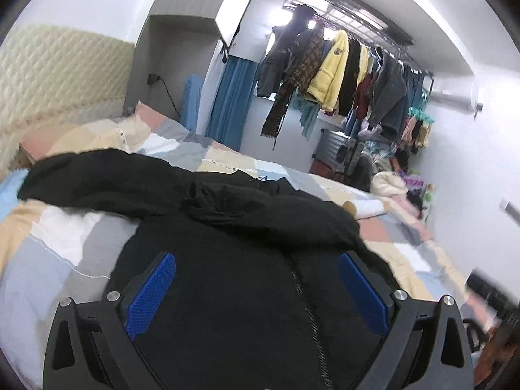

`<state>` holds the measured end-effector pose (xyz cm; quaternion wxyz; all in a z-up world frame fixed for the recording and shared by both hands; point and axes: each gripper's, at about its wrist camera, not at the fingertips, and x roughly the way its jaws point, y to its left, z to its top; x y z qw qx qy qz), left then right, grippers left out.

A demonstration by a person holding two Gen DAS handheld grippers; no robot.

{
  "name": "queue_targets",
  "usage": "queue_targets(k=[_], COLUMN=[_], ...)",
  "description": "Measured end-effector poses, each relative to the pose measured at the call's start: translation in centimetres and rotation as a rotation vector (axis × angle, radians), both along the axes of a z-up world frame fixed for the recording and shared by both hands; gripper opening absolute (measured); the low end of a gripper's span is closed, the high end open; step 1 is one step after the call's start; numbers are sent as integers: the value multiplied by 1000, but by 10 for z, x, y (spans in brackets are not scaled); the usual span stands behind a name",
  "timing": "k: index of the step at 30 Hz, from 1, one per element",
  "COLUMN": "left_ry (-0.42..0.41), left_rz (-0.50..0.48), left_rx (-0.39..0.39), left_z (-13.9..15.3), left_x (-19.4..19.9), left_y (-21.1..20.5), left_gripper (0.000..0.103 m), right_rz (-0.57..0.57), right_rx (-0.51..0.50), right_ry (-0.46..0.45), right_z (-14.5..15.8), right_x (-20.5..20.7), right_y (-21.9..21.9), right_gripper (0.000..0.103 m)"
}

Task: Fold large clothes
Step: 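Move the left tool to the other sleeve cuff, then close the left tool on the sleeve cuff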

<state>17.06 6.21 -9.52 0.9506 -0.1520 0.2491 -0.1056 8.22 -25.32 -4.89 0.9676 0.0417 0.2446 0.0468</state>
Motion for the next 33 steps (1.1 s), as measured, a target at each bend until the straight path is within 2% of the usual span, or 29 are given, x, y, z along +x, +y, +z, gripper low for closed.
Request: queue_targets(k=[2, 6, 10, 16, 21, 24, 26, 30, 33], left_ry=[8, 26, 42, 80, 149, 189, 213, 238, 266], left_rz=[-6, 17, 47, 149, 262, 330, 333, 389, 414], left_rx=[-38, -75, -86, -111, -187, -291, -334, -342, -377], left_z=[1, 7, 22, 28, -6, -45, -72, -119, -150], left_x=[4, 19, 42, 88, 133, 158, 173, 196, 207], left_y=[6, 22, 56, 160, 268, 332, 364, 416, 449], left_gripper=[102, 102, 102, 102, 102, 102, 102, 100, 100], right_rz=[6, 9, 10, 13, 11, 0, -9, -30, -37], right_rx=[29, 16, 14, 4, 0, 10, 11, -25, -26], right_ry=[2, -19, -19, 18, 36, 69, 90, 136, 161], right_z=[-9, -17, -21, -33, -40, -45, -48, -55, -55], right_x=[-7, -19, -18, -10, -1, 13, 20, 36, 49], right_y=[-4, 0, 2, 4, 10, 13, 17, 33, 43], right_gripper=[86, 99, 100, 102, 102, 102, 102, 102, 102])
